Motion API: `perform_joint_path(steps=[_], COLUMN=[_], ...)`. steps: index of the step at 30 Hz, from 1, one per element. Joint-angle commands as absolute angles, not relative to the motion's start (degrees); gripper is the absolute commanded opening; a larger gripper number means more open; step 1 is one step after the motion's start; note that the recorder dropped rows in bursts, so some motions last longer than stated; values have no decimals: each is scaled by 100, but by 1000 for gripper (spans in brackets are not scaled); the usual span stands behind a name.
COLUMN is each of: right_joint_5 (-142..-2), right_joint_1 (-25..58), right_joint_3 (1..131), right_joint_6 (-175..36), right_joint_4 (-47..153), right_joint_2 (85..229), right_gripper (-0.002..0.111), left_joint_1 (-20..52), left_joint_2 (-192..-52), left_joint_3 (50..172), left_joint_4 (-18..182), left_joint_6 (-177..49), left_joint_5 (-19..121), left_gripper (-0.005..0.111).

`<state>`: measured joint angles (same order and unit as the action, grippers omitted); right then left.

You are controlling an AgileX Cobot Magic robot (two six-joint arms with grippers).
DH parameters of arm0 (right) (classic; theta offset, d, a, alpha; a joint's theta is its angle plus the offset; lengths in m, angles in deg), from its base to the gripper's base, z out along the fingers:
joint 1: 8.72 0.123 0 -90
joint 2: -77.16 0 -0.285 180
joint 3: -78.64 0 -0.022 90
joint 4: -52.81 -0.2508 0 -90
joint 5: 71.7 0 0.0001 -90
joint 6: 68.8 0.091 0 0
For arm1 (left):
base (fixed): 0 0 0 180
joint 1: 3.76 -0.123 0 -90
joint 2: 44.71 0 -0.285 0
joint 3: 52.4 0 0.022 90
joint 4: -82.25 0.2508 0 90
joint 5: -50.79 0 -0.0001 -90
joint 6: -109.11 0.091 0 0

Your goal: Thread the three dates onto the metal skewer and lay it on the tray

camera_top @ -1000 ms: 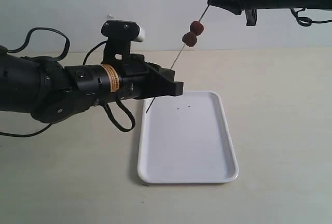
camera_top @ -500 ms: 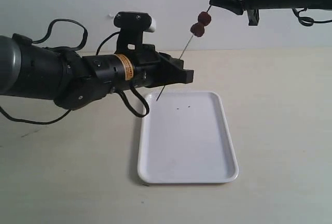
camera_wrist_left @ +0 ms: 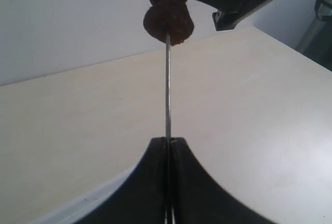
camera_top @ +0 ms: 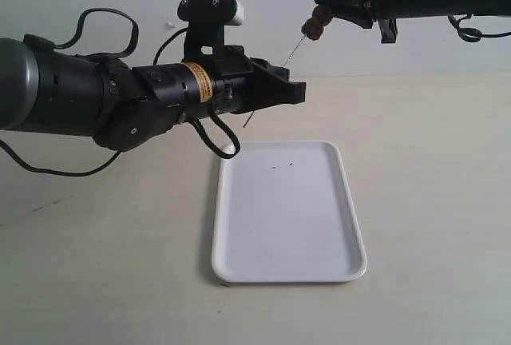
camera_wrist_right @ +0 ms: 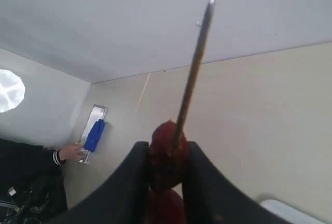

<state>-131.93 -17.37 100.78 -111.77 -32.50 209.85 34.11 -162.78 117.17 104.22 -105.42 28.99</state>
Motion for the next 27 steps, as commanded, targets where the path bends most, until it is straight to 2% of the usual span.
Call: perform_joint_path(steps=[1, 3, 6, 27], right_joint_5=[-13227, -13224, -13224, -12791], right_joint_1=[-1703, -1703, -1703, -1789], right_joint_3=[10067, 10067, 10067, 10067], right_joint_6=[-11258, -11258, -11258, -11219], right_joint_4=[-3185, -3267, -3376, -2722], right_joint_2=[20974, 20974, 20974, 20974], right_gripper=[38, 45, 49, 49], left_joint_1=[3402, 3402, 3402, 3402], left_joint_2=[-16248, -16248, -16248, -16248], left_joint_3=[11782, 11782, 11782, 11782], left_joint_4=[10292, 10292, 10292, 10751], left_joint_6=[-10408, -10386, -10262, -10086], left_joint_5=[3032, 3127, 3223, 4187], left_gripper=[0, 0, 0, 0])
